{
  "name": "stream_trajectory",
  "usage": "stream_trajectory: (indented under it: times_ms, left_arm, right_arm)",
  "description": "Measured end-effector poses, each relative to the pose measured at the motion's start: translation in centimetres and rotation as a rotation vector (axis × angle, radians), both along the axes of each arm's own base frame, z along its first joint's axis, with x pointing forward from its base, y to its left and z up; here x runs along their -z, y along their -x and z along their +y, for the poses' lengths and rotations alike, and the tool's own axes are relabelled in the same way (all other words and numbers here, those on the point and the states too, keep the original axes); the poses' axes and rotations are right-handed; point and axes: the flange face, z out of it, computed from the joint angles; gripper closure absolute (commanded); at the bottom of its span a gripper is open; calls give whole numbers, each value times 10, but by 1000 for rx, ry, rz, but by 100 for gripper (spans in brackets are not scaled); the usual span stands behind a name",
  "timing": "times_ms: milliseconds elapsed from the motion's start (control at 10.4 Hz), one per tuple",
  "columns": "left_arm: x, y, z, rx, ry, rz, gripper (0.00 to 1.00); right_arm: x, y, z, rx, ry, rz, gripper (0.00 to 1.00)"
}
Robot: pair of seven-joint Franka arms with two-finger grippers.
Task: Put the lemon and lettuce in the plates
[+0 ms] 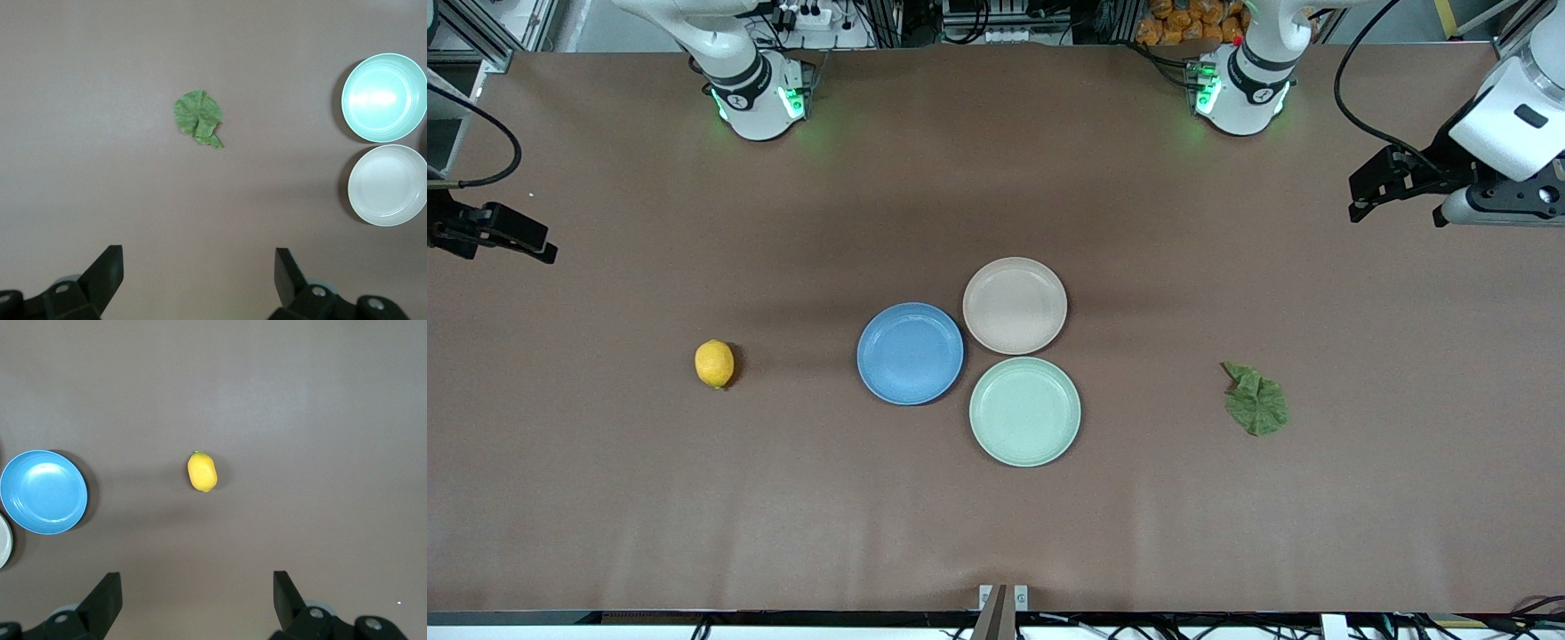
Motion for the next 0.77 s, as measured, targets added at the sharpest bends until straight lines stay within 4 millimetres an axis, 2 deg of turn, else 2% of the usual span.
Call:
stream_trajectory:
  times_ms: [769]
  left_arm:
    - [9, -5, 5, -6, -1, 19, 0]
  right_arm:
    - [0, 0, 0, 1, 0, -1, 0]
